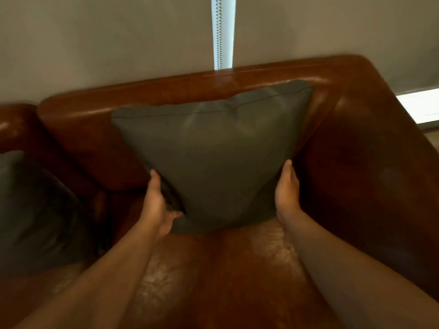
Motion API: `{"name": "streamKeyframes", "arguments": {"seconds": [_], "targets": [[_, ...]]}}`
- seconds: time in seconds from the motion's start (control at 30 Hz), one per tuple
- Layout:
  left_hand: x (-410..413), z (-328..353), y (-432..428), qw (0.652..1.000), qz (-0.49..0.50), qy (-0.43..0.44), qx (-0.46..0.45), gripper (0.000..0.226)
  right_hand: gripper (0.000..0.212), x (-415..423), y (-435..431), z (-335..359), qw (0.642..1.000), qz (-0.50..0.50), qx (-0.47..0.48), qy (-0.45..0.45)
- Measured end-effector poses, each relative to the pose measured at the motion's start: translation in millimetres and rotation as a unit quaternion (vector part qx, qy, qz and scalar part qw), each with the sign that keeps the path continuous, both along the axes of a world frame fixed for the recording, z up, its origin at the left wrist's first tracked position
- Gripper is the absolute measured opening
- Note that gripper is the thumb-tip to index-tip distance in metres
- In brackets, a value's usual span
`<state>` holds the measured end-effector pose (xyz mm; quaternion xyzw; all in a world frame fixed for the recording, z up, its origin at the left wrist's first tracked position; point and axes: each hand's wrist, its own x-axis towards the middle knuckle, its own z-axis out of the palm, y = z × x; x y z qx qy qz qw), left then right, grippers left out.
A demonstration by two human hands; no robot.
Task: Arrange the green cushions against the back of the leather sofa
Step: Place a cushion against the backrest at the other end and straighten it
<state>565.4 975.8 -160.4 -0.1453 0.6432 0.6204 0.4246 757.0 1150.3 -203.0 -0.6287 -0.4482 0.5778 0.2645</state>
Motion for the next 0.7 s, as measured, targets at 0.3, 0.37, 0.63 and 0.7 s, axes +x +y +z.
{"name": "streamKeyframes", "arguments": {"seconds": [0.3,0.37,0.63,0.7], "targets": [[26,-30,62,0.996,-0.039,0.033,0.077,0.068,0.063,44,56,-16,0.993,-0.096,-0.02,0.065],[29,-36,57,0.996,-0.05,0.031,0.067,0.074,0.06,48,52,-25,0.995,-0.087,-0.013,0.053],[30,-37,46,0.997,-0.075,-0.016,0.009,0.116,0.07,45,38,-23,0.996,-0.077,-0.051,-0.002],[37,-38,46,0.996,-0.05,-0.076,-0.009,0.116,0.081,38,9,-16,0.989,-0.106,-0.106,0.0]]}}
